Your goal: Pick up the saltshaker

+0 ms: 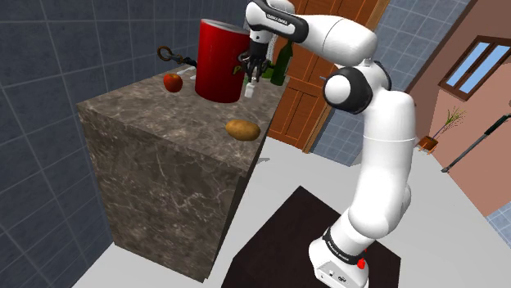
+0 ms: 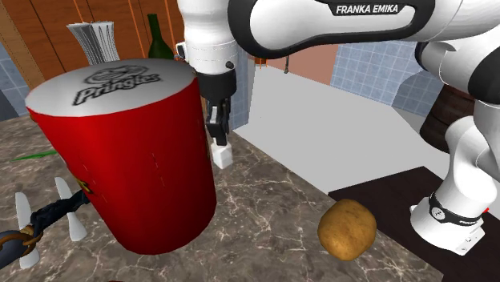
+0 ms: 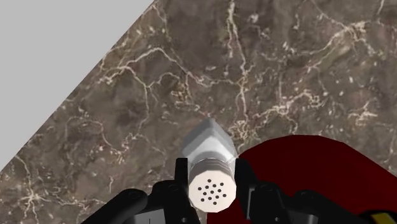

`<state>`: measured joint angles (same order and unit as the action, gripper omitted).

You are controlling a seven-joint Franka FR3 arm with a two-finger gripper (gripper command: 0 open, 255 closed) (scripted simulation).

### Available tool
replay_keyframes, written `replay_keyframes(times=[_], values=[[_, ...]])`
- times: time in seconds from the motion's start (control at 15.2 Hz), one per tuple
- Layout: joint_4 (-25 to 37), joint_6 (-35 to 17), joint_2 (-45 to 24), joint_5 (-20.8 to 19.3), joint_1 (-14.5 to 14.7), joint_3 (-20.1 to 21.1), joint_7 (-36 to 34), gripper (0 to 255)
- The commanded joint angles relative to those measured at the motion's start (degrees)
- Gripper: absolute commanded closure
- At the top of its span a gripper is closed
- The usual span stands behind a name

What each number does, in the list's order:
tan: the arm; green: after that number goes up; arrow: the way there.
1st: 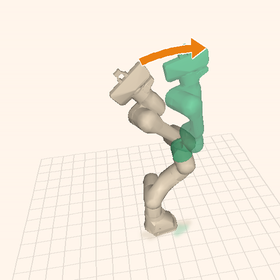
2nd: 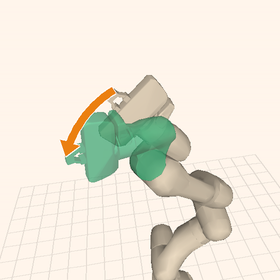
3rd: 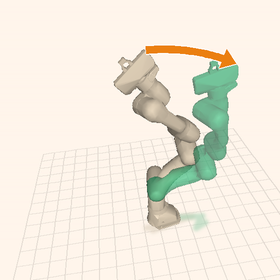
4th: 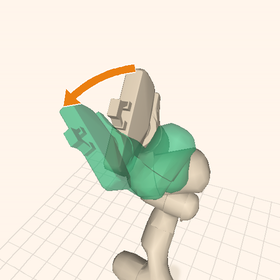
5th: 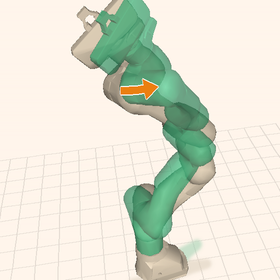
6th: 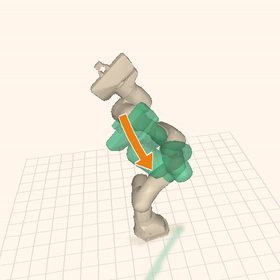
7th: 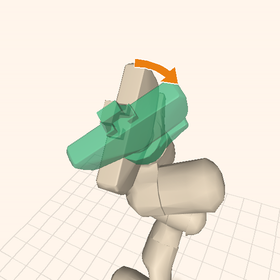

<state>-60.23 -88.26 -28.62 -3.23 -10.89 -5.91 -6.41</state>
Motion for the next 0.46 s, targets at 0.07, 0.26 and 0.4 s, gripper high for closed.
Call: replay_keyframes(times=[0.07,0.26,0.4], values=[[5.2,3.4,-1.6,0.2,-0.3,0.0,0.5,255],[11.1,7.1,-3.7,0.4,-0.5,0.0,0.8,255],[11.4,7.3,-3.8,0.4,-0.5,0.0,0.8,255]])
